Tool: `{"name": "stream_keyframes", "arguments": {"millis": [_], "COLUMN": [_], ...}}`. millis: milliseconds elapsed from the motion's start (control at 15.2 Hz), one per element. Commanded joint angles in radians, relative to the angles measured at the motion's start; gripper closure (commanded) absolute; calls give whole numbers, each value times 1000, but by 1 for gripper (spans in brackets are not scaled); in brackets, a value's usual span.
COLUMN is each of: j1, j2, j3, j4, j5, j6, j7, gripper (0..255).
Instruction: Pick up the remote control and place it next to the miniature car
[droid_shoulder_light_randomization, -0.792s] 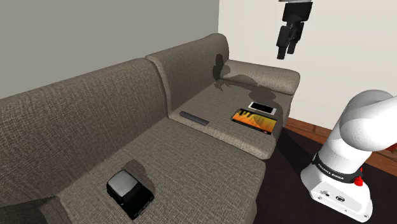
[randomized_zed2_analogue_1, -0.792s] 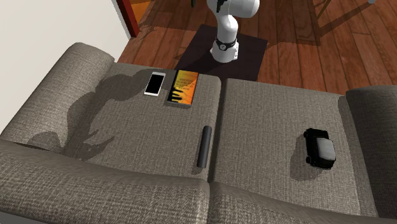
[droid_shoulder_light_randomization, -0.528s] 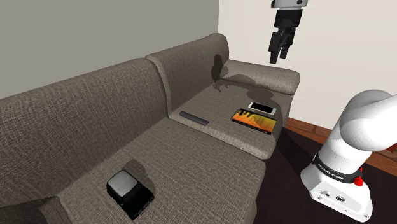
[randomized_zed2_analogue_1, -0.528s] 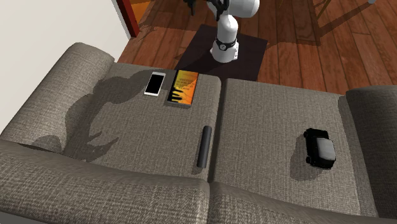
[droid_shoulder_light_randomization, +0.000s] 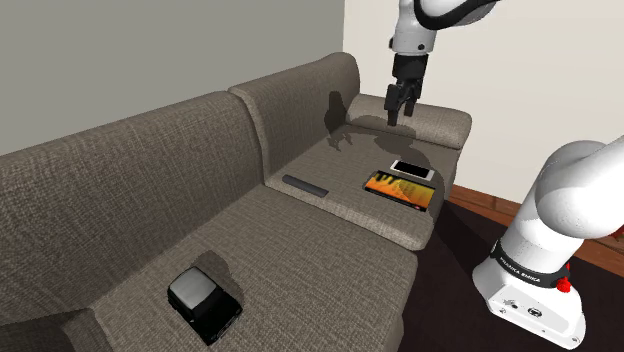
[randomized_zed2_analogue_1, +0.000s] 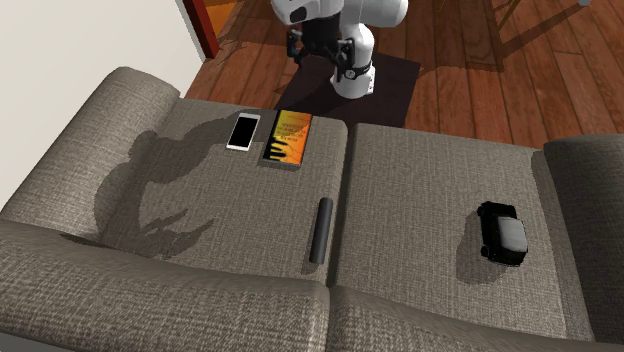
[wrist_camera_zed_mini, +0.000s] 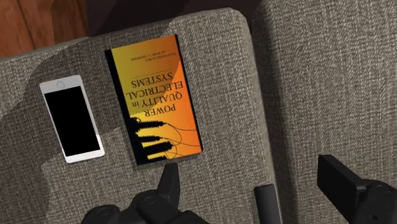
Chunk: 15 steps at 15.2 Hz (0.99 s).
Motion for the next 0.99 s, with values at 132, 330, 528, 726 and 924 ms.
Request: {"name": "stream_keyframes", "arguments": {"millis": [132, 330, 528, 726, 924], "j1": [17, 29, 41, 52, 61], "j2": [127, 230, 339, 450, 563], "j3": [8, 14, 21, 28, 36], "j4": [9, 28, 60, 103, 159], "j5": [19, 34, 49, 64, 78], "j6": [123, 210, 289, 359, 418], "j7": [4, 4, 4, 2, -1], "gripper": [0, 0, 0, 0, 0]}}
